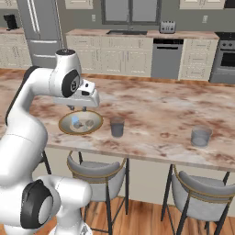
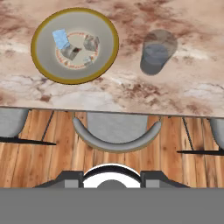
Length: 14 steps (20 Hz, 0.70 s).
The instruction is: There are four ice cubes in the ice bowl. Place two ice cubes in each glass of water.
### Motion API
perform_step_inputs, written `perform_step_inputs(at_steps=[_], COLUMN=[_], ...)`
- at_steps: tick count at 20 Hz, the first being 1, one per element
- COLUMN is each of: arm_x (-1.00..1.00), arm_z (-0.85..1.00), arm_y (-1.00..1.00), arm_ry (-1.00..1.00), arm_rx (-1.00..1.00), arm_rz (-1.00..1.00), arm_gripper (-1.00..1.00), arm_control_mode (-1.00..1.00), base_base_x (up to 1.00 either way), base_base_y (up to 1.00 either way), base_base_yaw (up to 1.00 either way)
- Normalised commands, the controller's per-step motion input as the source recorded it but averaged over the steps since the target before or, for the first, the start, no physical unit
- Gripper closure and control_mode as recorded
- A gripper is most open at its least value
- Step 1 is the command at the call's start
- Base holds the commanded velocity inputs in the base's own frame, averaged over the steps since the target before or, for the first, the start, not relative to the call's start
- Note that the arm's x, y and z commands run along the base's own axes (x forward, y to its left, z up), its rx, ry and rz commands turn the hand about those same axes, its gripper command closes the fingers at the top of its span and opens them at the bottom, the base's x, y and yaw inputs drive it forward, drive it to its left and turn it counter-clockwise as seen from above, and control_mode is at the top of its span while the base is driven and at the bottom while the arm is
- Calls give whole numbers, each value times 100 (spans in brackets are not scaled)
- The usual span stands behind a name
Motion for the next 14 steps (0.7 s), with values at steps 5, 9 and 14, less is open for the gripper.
perform_step_inputs(at_steps=[5,9,14], arm_x=[6,12,37], arm_z=[-1,-3,-9], arm_y=[13,52,44], arm_ry=[-4,-2,-1], arm_rx=[-2,0,0], arm_rz=[-1,-3,-5], arm_gripper=[-100,-100,-100], arm_control_mode=[-100,-100,-100], base_base_x=[0,0,0], base_base_y=[0,0,0], base_base_yaw=[0,0,0])
